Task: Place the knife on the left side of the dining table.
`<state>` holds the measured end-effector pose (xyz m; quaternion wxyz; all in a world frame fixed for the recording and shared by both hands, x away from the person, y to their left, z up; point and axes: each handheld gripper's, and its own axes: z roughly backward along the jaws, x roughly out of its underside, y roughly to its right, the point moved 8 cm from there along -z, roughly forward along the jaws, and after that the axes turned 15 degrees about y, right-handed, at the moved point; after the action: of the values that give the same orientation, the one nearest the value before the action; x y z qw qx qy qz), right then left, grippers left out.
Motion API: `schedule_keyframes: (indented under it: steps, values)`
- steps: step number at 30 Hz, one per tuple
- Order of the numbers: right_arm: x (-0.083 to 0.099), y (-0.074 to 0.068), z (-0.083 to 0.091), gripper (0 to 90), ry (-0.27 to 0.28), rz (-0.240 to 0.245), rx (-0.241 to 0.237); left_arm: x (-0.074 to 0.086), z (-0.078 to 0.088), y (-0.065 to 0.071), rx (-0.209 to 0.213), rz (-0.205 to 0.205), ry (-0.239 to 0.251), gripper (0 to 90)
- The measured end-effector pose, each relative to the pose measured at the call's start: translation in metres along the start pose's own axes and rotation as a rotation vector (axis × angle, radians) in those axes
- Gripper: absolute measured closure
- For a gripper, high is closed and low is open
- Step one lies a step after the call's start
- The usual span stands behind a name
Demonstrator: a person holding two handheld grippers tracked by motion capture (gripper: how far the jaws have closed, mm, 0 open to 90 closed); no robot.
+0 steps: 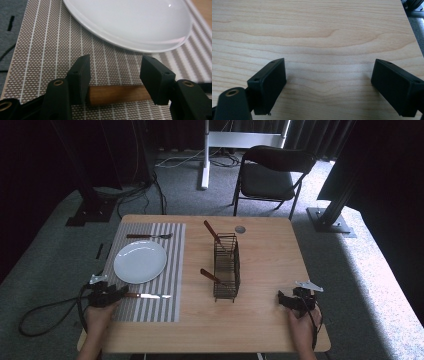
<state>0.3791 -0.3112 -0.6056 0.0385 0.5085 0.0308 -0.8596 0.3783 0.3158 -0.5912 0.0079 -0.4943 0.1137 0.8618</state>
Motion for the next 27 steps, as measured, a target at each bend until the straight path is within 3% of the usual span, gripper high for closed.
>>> schedule_keyframes:
  steps: [4,10,15,17,21,27]
  values:
    - [0.0,0.0,0.0,11.9,0.0,0.0,0.0,0.0,0.0,-0.003,-0.03,-0.025,0.012,40.3]
    - [0.0,0.0,0.0,11.9,0.0,0.0,0.0,0.001,0.008,-0.009,-0.039,-0.002,0.031,40.2]
    - [0.0,0.0,0.0,11.9,0.0,0.0,0.0,0.004,0.023,-0.012,-0.048,-0.009,0.05,39.0]
    - [0.0,0.0,0.0,11.9,0.0,0.0,0.0,0.005,0.029,-0.011,-0.032,0.002,0.06,39.0]
    - [0.0,0.0,0.0,11.9,0.0,0.0,0.0,0.008,0.043,-0.009,-0.039,-0.03,0.07,38.4]
    - [0.0,0.0,0.0,11.9,0.0,0.0,0.0,0.014,0.057,0.0,-0.015,-0.03,0.083,38.3]
